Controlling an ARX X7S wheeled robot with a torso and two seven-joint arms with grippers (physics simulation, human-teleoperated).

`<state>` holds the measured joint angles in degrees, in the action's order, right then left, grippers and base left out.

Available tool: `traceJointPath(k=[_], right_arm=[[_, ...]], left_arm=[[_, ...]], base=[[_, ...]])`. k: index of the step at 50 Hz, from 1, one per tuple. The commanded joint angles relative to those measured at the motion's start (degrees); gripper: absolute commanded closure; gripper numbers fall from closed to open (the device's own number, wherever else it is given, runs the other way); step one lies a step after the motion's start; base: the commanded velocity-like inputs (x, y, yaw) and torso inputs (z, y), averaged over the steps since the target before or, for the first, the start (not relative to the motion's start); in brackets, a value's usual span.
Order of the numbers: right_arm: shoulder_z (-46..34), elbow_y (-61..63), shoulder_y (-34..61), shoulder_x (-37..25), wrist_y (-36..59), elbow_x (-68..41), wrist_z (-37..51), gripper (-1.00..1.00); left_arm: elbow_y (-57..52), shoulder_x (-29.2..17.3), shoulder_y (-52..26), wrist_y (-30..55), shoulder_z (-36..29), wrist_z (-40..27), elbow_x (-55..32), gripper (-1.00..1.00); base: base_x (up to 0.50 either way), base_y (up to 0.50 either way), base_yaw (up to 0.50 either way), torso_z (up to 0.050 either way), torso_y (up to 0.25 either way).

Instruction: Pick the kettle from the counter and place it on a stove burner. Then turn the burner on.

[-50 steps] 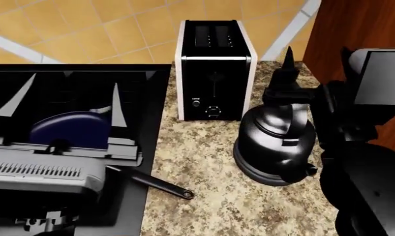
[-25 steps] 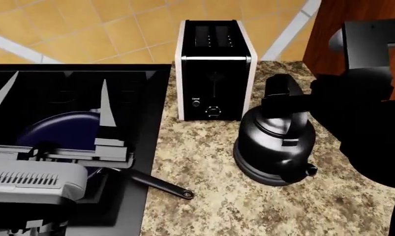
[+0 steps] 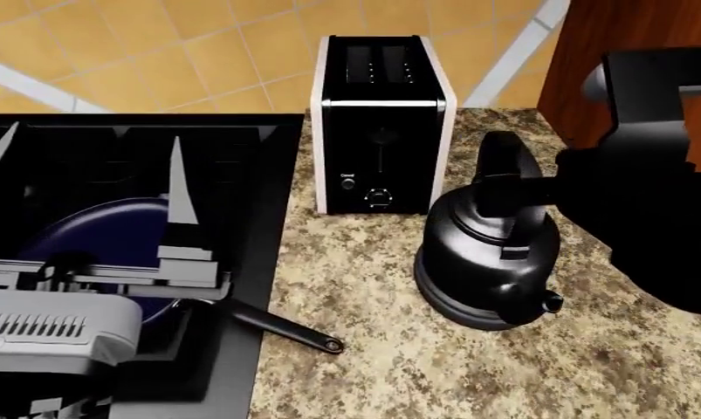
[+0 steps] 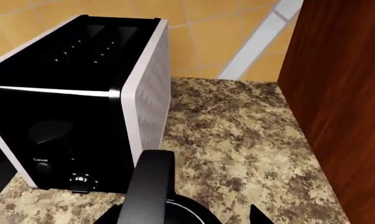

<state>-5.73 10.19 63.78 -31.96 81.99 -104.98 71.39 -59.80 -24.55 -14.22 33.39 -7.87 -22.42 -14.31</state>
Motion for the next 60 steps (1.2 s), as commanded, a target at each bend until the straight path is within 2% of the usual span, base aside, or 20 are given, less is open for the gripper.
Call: traceJointPath(k=[1, 8, 9, 26, 32, 49, 60], right_arm=[[-1.04, -0.78, -1.19, 0.54, -0.43, 2.69, -3.67, -1.00], [-1.51, -0.64, -2.69, 0.72, -1.05, 5.20, -6.29, -1.00], [-1.59, -0.54, -2.86, 0.76, -1.14, 5.39, -6.56, 1.00], [-1.84, 0.10, -4.39, -0.22, -2.94, 6.17, -7.85, 1.00], [-0.96, 1.09, -3.73, -1.56, -3.86, 3.10, -5.44, 1.00], [-1.26, 3.95, 3.86, -5.32, -6.00, -7.15, 1.68, 1.00], [-1.58, 5.89, 9.23, -6.40, -4.06, -6.51, -0.77, 1.00]], left_arm=[[0.05, -4.65, -0.72, -1.52, -1.66, -5.68, -4.06, -1.00], [0.13, -6.34, -1.12, -2.14, -2.65, -7.72, -5.31, -1.00], [0.14, -6.56, -1.20, -2.20, -2.77, -7.99, -5.49, -1.00], [0.37, -9.67, -2.07, -3.75, -4.49, -11.67, -7.60, -1.00], [0.57, -10.36, -2.27, -4.22, -5.13, -12.44, -7.84, -1.00], [0.11, -14.08, -3.14, -5.65, -6.45, -16.87, -10.55, -1.00], [0.43, -16.40, -3.41, -7.20, -7.02, -19.38, -12.09, -1.00]], base=[[0.00, 0.00, 0.00, 0.000, 0.000], [0.00, 0.00, 0.00, 0.000, 0.000], [0.00, 0.00, 0.00, 0.000, 0.000], [0.00, 0.00, 0.00, 0.000, 0.000], [0.00, 0.00, 0.00, 0.000, 0.000], [0.00, 0.00, 0.00, 0.000, 0.000], [0.00, 0.00, 0.00, 0.000, 0.000]])
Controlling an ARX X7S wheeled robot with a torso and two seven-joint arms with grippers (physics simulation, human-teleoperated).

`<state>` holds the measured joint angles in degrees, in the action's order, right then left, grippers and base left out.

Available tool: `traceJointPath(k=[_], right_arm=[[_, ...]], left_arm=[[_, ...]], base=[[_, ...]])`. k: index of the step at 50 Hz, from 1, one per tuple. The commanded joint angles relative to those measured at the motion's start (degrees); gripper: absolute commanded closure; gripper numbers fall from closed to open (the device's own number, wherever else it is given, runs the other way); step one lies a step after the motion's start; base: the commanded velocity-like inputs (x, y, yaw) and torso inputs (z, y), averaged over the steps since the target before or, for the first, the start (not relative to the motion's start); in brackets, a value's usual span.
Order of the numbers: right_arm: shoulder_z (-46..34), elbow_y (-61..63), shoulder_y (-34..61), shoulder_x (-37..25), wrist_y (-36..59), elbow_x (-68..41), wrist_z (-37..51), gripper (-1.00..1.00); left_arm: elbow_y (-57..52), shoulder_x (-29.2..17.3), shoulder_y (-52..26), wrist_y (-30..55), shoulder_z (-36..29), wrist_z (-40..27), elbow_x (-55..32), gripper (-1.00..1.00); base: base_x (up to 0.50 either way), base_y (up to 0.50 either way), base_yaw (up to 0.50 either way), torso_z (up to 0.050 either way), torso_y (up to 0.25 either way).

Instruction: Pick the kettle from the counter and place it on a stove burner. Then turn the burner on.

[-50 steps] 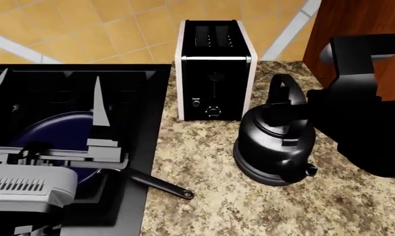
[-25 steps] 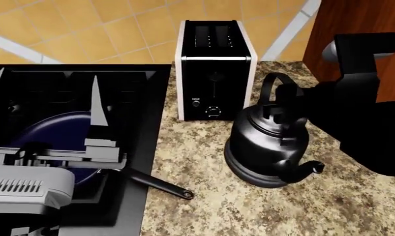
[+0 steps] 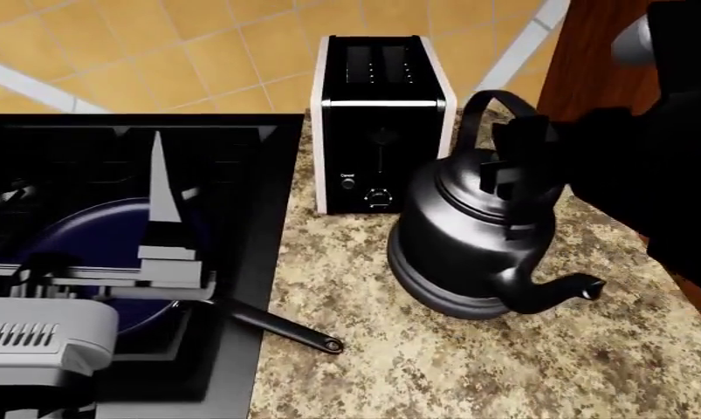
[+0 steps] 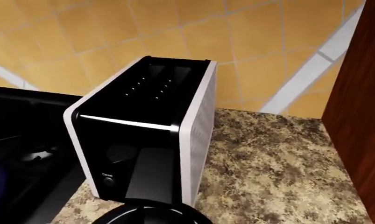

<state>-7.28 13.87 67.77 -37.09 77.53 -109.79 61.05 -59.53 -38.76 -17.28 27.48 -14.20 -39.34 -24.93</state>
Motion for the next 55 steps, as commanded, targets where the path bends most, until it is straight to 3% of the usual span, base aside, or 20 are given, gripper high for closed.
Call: traceJointPath(k=[1, 12, 32, 55], right_arm=[[-0.12, 2.28, 5.85, -1.30, 0.65, -1.54, 9.20, 1.00], [-2.06, 3.00, 12.25, -2.31, 1.47, -3.09, 9.37, 1.00], [-5.28, 4.11, 14.51, -3.30, 1.17, -4.04, 10.33, 1.00], [-7.50, 5.78, 16.95, -3.52, 1.75, -2.81, 8.50, 1.00]], left_arm=[[0.17, -2.33, -0.39, -1.36, -0.76, -2.64, -1.56, -1.00], [0.33, -3.55, -0.85, -2.05, -1.64, -4.09, -2.12, -1.00], [0.60, -5.62, -1.29, -3.65, -2.97, -6.25, -3.02, -1.00], [0.59, -7.33, -1.83, -4.79, -3.83, -8.03, -4.10, -1.00]], base=[[0.00, 0.00, 0.00, 0.000, 0.000], [0.00, 0.00, 0.00, 0.000, 0.000], [-0.50, 0.10, 0.00, 0.000, 0.000], [-0.03, 0.48, 0.00, 0.000, 0.000]])
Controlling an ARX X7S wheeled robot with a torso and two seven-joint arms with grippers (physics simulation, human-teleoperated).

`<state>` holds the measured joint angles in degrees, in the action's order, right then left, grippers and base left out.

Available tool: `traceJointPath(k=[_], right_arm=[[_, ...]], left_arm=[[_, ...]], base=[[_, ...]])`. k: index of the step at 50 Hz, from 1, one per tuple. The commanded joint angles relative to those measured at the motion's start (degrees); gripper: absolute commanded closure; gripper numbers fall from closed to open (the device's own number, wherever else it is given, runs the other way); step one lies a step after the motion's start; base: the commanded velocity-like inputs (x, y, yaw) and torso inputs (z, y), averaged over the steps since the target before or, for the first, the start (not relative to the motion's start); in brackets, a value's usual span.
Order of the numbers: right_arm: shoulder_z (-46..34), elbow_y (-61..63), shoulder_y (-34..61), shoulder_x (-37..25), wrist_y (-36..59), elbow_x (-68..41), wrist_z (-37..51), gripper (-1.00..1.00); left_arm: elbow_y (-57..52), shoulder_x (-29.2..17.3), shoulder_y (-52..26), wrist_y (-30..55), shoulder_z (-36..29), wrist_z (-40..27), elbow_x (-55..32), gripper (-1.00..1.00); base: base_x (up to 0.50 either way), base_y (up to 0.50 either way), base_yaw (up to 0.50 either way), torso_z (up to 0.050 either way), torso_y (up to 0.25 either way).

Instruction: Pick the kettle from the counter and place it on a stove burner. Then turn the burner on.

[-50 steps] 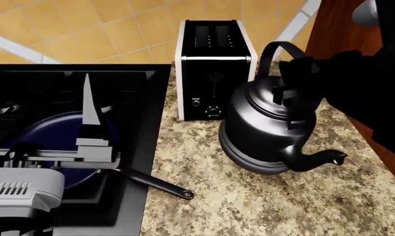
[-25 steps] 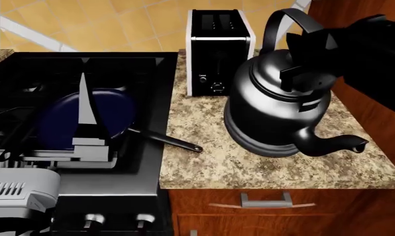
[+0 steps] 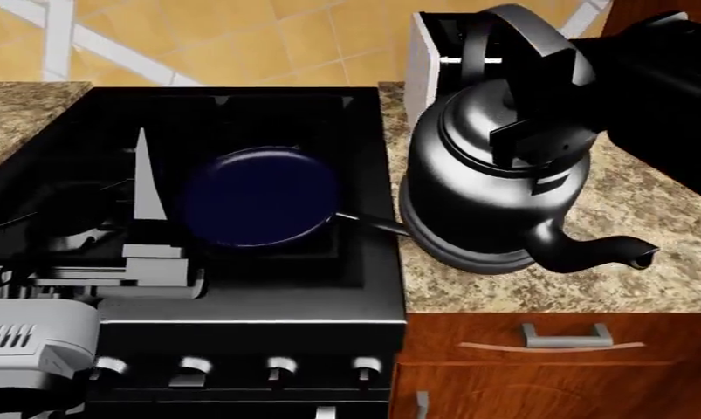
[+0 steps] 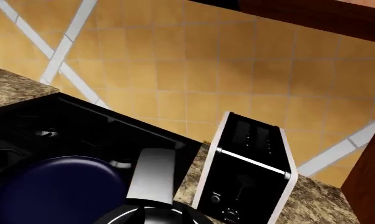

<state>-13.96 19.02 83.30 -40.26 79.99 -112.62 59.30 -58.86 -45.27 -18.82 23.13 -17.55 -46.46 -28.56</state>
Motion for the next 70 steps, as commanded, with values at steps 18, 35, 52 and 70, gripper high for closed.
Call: traceJointPath(k=[18, 35, 52, 70], right_arm=[[-2.06, 1.13, 1.94, -0.96, -1.65, 0.04, 9.92, 1.00], [-2.83, 1.30, 2.36, -0.91, -1.98, 1.42, 8.27, 1.00], [-3.52, 1.95, 2.81, -1.18, -2.71, 1.88, 7.76, 1.00], [-4.86, 2.22, 3.70, -1.54, -3.44, 1.35, 7.88, 1.00]], left_arm=[[-0.21, -2.77, -1.15, -1.62, -2.01, -3.08, -1.27, -1.00], [0.27, -3.75, -1.53, -2.64, -2.91, -4.03, -1.68, -1.00], [0.17, -4.74, -2.06, -3.15, -3.77, -5.17, -2.00, -1.00], [0.06, -5.82, -2.68, -3.77, -4.60, -6.33, -2.37, -1.00]], base=[[0.04, 0.50, 0.00, 0.000, 0.000], [0.05, 0.50, 0.00, 0.001, 0.001], [0.21, 0.49, 0.00, 0.000, 0.001], [0.26, 0.48, 0.00, 0.000, 0.001]])
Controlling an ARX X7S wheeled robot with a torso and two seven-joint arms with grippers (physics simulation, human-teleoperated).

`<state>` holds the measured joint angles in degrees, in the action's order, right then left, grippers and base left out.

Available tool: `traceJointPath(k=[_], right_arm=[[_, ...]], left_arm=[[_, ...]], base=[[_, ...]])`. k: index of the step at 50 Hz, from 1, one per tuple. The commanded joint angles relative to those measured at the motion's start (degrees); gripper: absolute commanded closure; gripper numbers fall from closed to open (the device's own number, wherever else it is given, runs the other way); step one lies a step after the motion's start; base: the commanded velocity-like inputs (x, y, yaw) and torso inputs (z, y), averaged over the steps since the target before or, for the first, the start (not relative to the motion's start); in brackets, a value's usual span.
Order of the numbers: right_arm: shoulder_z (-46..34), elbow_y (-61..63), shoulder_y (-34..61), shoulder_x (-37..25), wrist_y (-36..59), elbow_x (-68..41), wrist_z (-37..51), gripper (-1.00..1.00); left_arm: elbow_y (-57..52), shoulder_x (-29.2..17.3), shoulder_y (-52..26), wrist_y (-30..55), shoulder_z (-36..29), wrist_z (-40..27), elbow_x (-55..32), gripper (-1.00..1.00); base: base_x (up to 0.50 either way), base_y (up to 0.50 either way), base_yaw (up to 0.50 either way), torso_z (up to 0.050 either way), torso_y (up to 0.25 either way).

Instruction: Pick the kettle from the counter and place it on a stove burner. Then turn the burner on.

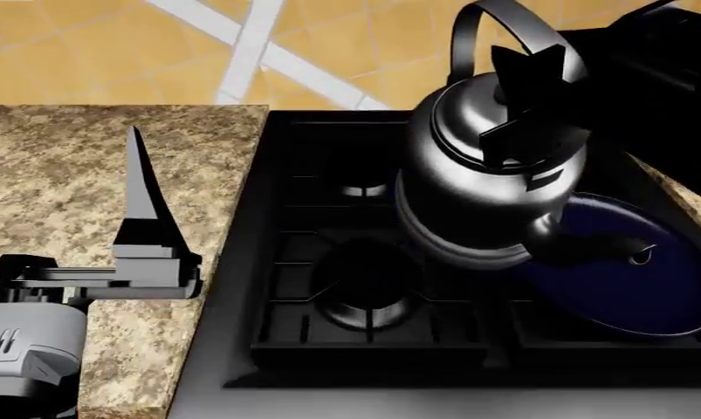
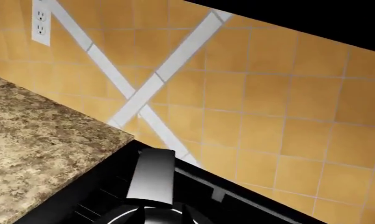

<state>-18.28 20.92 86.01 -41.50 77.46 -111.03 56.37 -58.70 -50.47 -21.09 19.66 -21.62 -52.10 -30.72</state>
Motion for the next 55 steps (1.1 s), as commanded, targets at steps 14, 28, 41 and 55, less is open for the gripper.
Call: traceJointPath(k=[14, 28, 41, 55], right_arm=[[-1.21, 0.59, 0.80, -0.34, -1.70, -0.38, 10.24, 1.00], [-1.79, -0.22, -1.20, 3.29, -2.51, 5.28, 5.54, 1.00], [-2.89, 0.13, -2.73, 4.91, -2.95, 7.78, 2.95, 1.00], [-3.85, 0.20, -5.59, 5.70, -3.63, 10.78, -0.16, 1.00]], left_arm=[[-0.03, -1.39, -0.67, -1.09, -1.19, -1.47, -0.47, -1.00], [0.22, -2.19, -0.85, -1.89, -1.65, -2.20, -0.77, -1.00], [0.20, -2.86, -1.01, -2.36, -2.13, -2.83, -0.84, -1.00], [0.03, -3.51, -1.55, -2.56, -2.73, -3.62, -1.16, -1.00]], base=[[0.01, 0.32, 0.00, 0.000, 0.001], [0.00, 0.00, 0.00, 0.001, 0.001], [0.00, 0.00, 0.00, 0.000, 0.001], [0.00, 0.00, 0.00, 0.000, 0.001]])
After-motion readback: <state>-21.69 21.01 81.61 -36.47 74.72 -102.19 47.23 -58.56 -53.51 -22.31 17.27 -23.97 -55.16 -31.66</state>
